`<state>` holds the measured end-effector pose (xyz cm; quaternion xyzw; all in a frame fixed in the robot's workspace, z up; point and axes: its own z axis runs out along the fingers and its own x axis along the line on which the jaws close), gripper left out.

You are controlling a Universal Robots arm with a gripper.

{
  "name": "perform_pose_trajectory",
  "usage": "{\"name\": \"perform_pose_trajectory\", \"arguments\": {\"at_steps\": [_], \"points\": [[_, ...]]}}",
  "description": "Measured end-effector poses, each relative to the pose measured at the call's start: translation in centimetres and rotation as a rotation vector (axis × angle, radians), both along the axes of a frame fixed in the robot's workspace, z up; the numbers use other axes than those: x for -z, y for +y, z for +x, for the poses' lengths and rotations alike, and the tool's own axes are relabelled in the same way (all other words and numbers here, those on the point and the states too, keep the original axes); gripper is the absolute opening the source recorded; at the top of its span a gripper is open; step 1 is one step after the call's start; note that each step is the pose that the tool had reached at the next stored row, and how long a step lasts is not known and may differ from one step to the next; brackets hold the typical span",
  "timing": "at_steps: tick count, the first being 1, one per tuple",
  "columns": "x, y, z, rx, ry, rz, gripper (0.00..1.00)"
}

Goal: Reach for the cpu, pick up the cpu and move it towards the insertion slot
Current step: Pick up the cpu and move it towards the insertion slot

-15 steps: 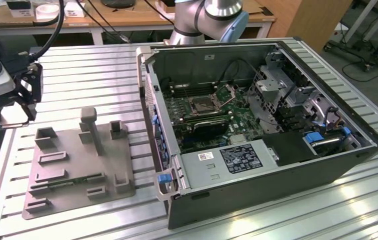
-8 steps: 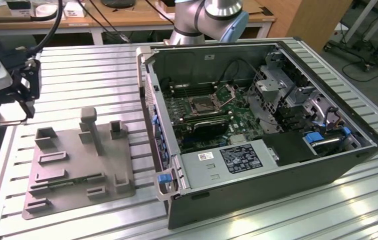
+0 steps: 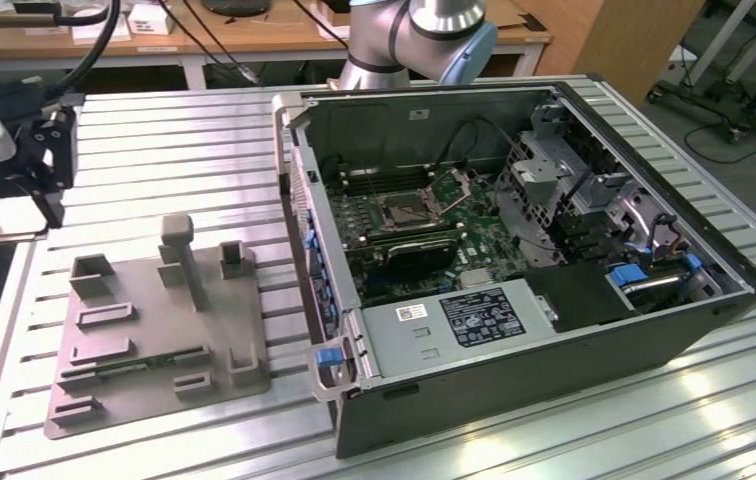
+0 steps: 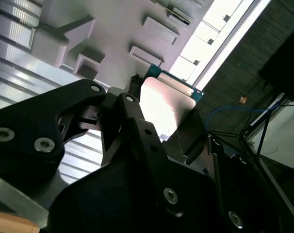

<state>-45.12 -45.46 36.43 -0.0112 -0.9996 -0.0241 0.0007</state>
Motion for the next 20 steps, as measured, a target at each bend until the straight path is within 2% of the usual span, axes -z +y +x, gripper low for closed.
{"name": "perform_pose_trajectory", "arguments": {"at_steps": [20], "points": [[-2.97, 0.0, 0.0, 0.0, 0.0055, 0.0015, 0.54]]}}
